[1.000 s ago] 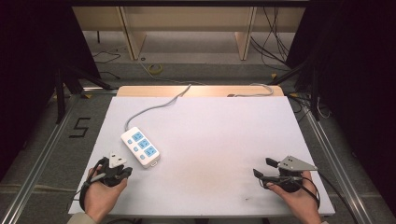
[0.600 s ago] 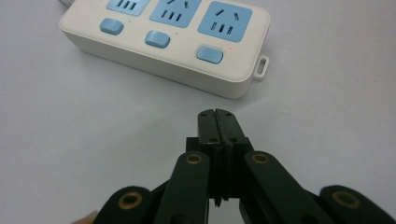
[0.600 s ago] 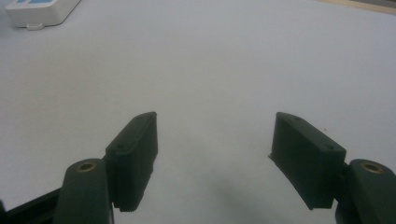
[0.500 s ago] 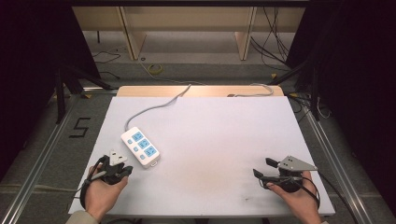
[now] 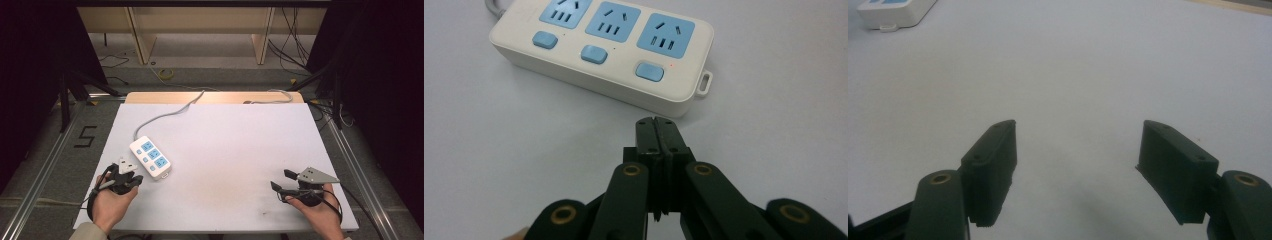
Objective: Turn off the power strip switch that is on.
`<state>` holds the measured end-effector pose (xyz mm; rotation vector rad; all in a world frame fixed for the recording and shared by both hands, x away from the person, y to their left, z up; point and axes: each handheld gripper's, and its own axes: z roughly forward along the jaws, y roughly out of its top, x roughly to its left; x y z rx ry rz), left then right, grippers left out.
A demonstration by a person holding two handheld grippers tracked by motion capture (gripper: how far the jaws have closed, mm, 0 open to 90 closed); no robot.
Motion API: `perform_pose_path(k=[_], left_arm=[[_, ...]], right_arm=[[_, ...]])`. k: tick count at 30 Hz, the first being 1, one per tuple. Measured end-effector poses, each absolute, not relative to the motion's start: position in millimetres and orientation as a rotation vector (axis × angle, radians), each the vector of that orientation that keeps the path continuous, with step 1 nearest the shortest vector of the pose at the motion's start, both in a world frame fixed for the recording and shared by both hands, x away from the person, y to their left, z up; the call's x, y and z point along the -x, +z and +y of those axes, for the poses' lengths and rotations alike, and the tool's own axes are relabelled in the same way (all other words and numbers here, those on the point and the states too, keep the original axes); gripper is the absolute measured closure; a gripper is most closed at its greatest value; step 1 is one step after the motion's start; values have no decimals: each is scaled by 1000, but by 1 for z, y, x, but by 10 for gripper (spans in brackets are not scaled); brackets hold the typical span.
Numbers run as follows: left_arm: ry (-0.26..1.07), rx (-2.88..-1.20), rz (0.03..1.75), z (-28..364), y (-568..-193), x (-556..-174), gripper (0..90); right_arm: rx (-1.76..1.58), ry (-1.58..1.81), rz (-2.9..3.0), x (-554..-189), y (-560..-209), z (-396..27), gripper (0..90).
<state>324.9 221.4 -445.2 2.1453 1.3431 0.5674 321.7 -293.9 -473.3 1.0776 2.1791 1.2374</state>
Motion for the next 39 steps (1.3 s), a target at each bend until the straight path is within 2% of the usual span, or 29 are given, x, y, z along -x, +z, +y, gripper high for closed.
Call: perform_pose_path(k=[39], left_arm=[[521,-2160,1353,213,-440,-340,897]], right_arm=[[-1070,1242,2183,-321,-473,-293,324]])
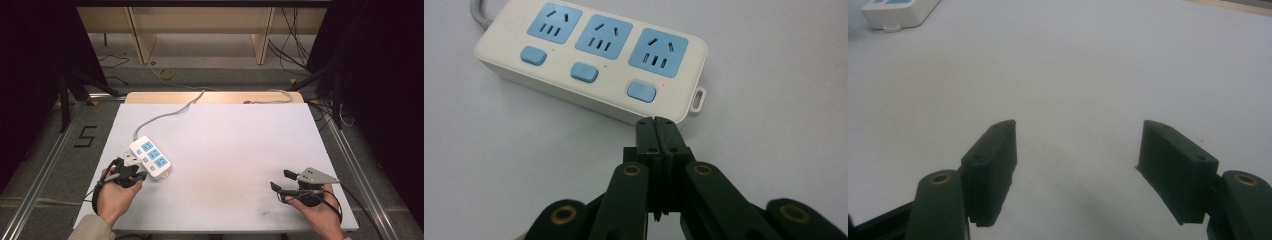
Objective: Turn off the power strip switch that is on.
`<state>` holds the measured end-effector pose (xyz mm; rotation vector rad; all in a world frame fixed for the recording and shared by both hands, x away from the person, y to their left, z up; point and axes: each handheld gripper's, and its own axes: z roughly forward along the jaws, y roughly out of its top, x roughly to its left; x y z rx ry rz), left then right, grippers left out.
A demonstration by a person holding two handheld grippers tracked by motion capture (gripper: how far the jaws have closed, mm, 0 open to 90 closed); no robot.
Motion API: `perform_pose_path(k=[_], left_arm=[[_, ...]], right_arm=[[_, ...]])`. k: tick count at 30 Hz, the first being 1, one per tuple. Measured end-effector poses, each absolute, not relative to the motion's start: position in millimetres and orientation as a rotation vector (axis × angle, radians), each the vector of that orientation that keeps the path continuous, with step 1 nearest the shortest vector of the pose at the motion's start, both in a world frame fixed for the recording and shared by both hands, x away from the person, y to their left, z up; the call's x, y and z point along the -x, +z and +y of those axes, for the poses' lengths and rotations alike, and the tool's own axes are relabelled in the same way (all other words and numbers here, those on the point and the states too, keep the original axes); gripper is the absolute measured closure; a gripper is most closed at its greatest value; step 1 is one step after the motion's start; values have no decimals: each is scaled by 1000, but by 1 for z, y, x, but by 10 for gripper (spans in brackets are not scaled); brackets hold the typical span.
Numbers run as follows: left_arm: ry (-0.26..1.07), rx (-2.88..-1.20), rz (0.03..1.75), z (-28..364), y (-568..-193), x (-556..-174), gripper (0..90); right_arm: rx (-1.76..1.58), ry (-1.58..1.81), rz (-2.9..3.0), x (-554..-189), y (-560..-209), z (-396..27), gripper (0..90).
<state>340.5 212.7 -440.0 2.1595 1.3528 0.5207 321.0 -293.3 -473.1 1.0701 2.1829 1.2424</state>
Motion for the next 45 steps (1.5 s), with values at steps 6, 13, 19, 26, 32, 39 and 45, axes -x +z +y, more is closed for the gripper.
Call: perform_pose_path(k=[6,13,19,26,32,39,45], left_arm=[[518,-2165,1351,211,-439,-343,897],[517,-2169,1352,210,-438,-346,897],[513,-2173,1354,209,-438,-349,897],[514,-2178,1350,207,-438,-352,897],[508,-2182,1351,207,-436,-354,897],[500,-2191,1349,205,-435,-357,897],[492,-2197,1349,203,-434,-359,897]], right_arm=[[-1071,1243,2182,-321,-473,-294,324],[-1067,1245,2182,-321,-473,-293,324],[-1066,1244,2183,-321,-473,-293,324],[-1063,1245,2184,-321,-473,-293,325],[-1064,1245,2186,-321,-473,-293,324],[-1062,1243,2188,-320,-473,-292,325],[-1060,1242,2189,-320,-473,-292,324]])
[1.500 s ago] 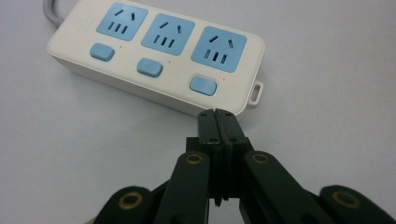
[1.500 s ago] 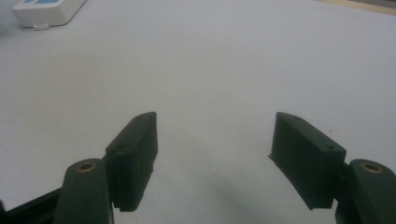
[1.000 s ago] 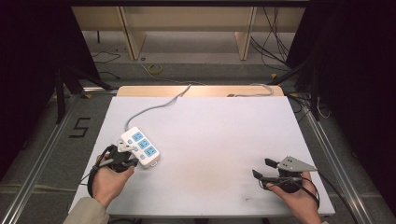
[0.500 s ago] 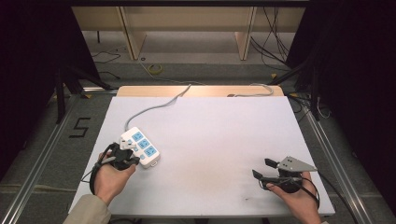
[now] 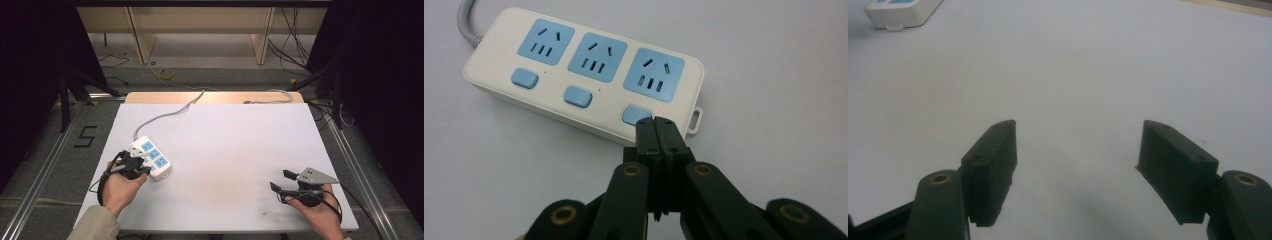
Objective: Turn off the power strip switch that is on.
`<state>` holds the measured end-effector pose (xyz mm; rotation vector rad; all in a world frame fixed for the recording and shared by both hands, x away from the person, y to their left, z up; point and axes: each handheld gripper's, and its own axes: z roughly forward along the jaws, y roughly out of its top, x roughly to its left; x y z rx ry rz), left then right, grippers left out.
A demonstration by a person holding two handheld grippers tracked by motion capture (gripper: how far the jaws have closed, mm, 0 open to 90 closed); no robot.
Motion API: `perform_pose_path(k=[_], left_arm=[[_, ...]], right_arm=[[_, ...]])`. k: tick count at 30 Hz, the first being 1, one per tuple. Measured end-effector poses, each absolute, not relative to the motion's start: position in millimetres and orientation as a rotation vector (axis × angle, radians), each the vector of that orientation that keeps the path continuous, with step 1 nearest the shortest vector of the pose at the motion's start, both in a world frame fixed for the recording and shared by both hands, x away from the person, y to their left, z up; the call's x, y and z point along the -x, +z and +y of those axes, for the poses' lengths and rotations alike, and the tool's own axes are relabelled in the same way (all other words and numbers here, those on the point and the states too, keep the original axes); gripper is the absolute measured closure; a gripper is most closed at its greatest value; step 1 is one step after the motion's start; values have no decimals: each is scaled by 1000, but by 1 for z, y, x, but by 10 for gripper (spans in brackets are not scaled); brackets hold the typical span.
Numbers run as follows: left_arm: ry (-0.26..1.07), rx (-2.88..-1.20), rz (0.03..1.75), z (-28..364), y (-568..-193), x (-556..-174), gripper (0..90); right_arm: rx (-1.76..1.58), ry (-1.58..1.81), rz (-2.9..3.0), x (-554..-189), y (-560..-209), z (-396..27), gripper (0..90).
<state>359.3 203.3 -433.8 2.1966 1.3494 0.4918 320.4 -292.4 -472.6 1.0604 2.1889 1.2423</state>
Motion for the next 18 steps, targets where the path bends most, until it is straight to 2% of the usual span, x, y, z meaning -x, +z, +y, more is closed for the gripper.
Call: perform_pose_path(k=[18], left_arm=[[477,-2220,1350,200,-434,-365,897]], right_arm=[[-1062,1247,2185,-320,-472,-292,324]])
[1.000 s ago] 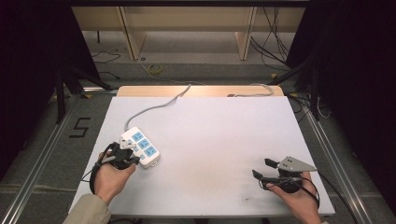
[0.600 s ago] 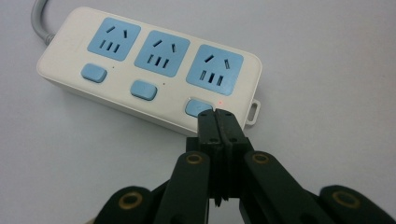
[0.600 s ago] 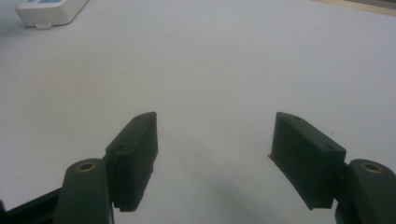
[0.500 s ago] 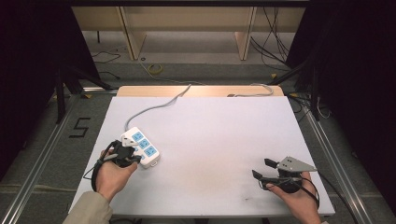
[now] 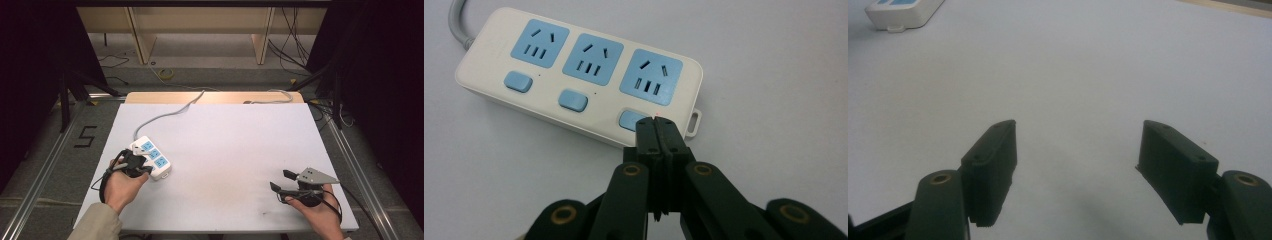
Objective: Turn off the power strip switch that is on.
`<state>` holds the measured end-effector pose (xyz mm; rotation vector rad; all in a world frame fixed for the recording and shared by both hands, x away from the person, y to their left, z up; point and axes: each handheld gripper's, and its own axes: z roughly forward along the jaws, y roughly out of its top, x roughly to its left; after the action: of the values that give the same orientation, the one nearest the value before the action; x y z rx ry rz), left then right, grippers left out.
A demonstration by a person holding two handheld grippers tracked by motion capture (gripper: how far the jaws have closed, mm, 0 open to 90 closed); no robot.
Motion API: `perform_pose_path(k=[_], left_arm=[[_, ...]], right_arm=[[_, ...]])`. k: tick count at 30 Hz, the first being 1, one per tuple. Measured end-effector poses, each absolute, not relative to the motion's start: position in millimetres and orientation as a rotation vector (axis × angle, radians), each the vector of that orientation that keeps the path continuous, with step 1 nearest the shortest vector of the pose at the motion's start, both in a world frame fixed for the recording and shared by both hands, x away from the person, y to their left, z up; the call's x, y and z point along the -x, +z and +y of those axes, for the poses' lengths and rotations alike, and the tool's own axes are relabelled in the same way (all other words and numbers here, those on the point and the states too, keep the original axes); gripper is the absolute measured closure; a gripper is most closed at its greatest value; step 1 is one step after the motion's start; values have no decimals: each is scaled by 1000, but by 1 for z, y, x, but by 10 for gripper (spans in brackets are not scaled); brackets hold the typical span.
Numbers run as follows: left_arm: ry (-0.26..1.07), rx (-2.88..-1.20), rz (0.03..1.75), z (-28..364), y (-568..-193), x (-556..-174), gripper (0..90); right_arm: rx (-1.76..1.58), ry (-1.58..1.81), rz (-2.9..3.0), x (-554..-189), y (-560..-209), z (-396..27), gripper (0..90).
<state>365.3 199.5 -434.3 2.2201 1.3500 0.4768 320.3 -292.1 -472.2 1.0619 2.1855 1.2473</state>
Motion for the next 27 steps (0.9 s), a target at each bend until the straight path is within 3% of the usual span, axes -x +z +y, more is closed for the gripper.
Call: perform_pose_path(k=[27], left_arm=[[452,-2261,1361,194,-435,-378,897]], right_arm=[[-1057,1252,2185,-320,-472,-292,325]])
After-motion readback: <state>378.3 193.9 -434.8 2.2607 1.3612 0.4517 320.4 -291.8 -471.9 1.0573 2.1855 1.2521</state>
